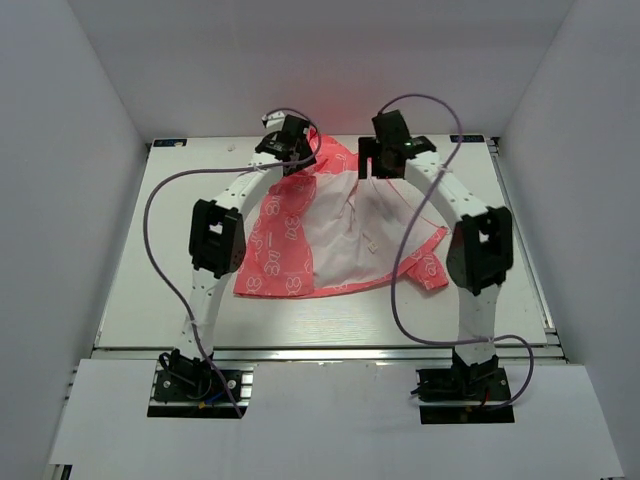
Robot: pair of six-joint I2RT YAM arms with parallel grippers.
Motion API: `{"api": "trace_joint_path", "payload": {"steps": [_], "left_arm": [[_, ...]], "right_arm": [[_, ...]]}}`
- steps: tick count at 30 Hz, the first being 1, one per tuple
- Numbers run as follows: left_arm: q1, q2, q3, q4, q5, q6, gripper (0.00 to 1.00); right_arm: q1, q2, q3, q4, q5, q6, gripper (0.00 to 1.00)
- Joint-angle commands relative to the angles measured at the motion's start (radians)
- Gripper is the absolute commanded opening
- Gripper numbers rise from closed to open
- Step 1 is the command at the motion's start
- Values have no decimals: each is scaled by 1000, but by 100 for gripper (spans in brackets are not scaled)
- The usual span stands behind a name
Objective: Zip up the jacket
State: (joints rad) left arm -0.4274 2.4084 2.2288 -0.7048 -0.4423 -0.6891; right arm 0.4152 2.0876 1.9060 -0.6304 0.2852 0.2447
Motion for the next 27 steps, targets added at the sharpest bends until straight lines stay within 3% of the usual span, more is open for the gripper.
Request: {"api": "trace_joint_path", "payload": {"steps": [1, 6, 9, 14, 17, 27], "left_arm": [[-11, -264, -9, 18, 39, 45, 98], [-11, -455, -285, 63, 125, 56, 98], [-11, -589, -501, 117, 256, 63, 98], [-13, -729, -886, 299, 497, 74, 98], [-14, -714, -957, 317, 570, 77, 98], [-13, -583, -974, 350, 623, 40, 98]], "right_arm": [[-50, -193, -30, 48, -96, 45, 89], [-202, -365, -362, 8, -139, 131, 89], [-340, -484, -577, 53, -240, 165, 89], [-513, -474, -686, 92, -383, 197, 89], [-521, -420, -691, 113, -405, 208, 89], [-520, -273, -702, 216, -426, 307, 85]]}}
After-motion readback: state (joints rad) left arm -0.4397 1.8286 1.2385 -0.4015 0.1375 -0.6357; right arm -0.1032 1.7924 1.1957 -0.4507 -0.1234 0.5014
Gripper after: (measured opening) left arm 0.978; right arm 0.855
